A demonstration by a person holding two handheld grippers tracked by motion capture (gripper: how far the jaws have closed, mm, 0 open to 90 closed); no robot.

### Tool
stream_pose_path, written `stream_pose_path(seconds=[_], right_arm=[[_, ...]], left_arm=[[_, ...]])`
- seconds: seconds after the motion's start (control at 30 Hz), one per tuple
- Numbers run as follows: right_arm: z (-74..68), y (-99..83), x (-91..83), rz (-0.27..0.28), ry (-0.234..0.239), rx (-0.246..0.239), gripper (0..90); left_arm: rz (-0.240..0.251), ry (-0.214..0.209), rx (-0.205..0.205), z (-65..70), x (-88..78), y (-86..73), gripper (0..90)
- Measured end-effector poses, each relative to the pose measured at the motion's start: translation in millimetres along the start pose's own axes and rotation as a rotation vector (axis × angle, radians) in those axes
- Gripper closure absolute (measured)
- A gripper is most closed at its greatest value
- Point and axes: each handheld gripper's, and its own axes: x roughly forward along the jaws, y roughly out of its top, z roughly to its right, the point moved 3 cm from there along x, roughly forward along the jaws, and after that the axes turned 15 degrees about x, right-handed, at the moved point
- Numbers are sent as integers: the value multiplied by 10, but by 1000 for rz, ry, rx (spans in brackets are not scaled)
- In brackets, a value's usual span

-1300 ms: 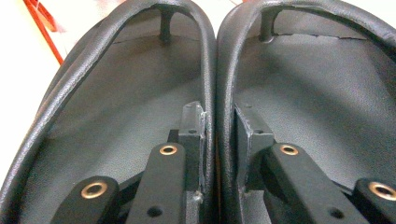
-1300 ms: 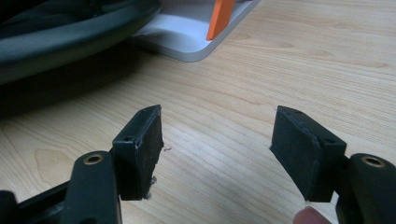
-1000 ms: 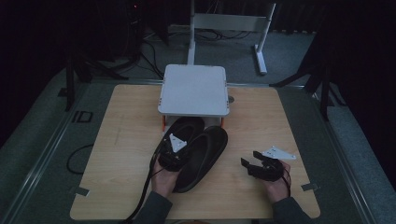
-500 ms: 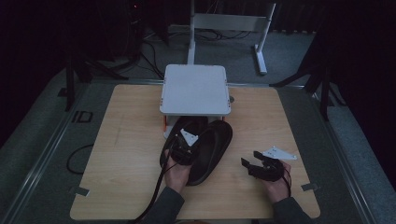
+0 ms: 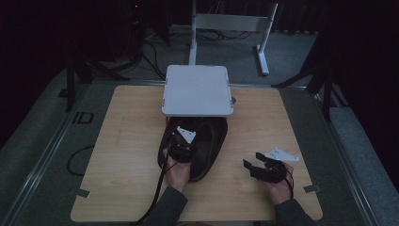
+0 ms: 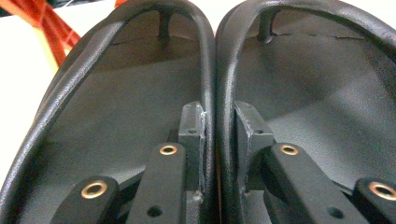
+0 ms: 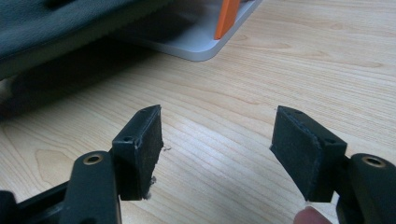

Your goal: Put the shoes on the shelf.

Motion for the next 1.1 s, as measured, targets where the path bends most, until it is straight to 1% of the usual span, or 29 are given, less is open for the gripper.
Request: stream_pose_path(seconds=[0.07, 0.1, 0.17, 0.27, 0.43, 0.5, 0.6, 0.67, 0.77, 0.8, 0.9, 0.97, 1.1], right_arm=[[-2, 0, 1, 0, 0, 0, 333], [-3, -1, 2, 0, -1, -1, 333], [-4, -2, 5, -1, -1, -3, 332], [-3, -1, 2, 0, -2, -2, 332], [0, -1, -1, 0, -2, -2, 332], [-1, -1, 0, 0, -1, -2, 332], [0, -1, 0, 0, -2, -2, 332], [0, -1, -1, 0, -1, -1, 332], [0, -1, 0, 0, -1, -1, 329], [-1, -1, 1, 0, -1, -2, 329], [-2, -1, 2, 1, -3, -5, 329], [-2, -1, 2, 1, -3, -5, 329], [2, -1, 4, -1, -1, -4, 328]], left_arm=[[4, 16, -14, -19, 17, 2, 749], [3, 19, -17, -27, 23, 3, 749], [9, 22, -36, -40, 47, 13, 749], [15, 41, -29, -28, 71, 37, 749], [21, 54, -51, -17, 133, 89, 749], [20, 58, -54, -17, 158, 109, 749], [25, 66, -74, -18, 193, 136, 749], [24, 75, -71, -14, 211, 159, 748], [24, 76, -74, -13, 222, 172, 748], [23, 79, -80, -11, 260, 205, 748], [25, 86, -83, -9, 299, 231, 748], [25, 86, -83, -9, 299, 231, 748], [22, 87, -92, -12, 356, 253, 748]])
